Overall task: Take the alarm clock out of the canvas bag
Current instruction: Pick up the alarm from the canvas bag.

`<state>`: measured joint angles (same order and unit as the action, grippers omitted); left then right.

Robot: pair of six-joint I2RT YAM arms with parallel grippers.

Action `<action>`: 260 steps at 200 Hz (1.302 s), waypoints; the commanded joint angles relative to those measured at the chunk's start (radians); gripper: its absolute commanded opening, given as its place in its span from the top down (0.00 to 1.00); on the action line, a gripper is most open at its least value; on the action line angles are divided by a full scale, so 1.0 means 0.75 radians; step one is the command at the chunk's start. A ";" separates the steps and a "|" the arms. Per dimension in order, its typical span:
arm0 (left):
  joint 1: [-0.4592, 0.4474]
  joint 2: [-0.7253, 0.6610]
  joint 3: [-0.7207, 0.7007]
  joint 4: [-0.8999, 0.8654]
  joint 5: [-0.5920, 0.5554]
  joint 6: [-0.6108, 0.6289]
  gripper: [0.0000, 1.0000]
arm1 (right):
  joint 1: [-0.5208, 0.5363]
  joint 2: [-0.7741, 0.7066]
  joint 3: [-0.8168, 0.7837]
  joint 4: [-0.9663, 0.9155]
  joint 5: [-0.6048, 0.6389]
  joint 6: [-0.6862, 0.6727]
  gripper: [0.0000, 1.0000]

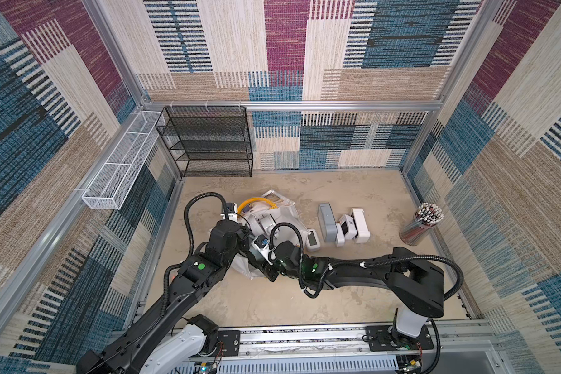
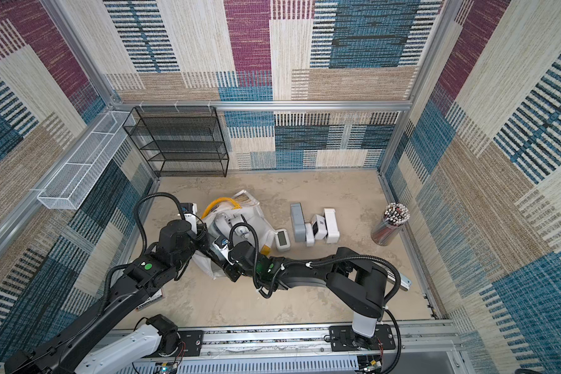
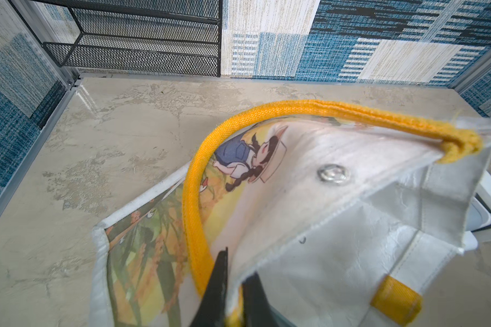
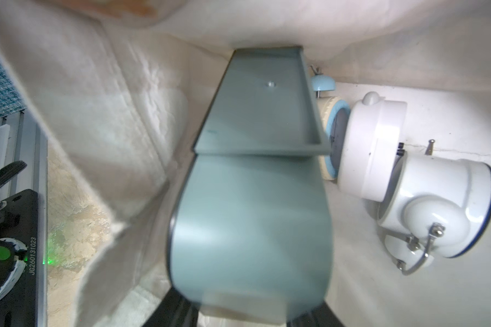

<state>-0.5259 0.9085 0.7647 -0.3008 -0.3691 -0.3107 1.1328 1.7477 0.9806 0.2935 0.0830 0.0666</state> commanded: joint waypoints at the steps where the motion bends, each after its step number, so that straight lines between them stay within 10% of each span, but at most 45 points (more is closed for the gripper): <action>1: 0.002 -0.005 -0.006 -0.028 -0.048 -0.003 1.00 | 0.001 -0.048 -0.027 0.103 0.012 0.007 0.77; 260: 0.032 -0.017 -0.019 -0.153 -0.195 -0.055 1.00 | 0.001 -0.808 -0.545 0.100 0.136 0.032 0.78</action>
<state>-0.5076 0.9005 0.7540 -0.3611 -0.4583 -0.3229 1.1328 1.1778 0.5854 0.3084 0.1505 0.0822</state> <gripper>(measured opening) 0.101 0.448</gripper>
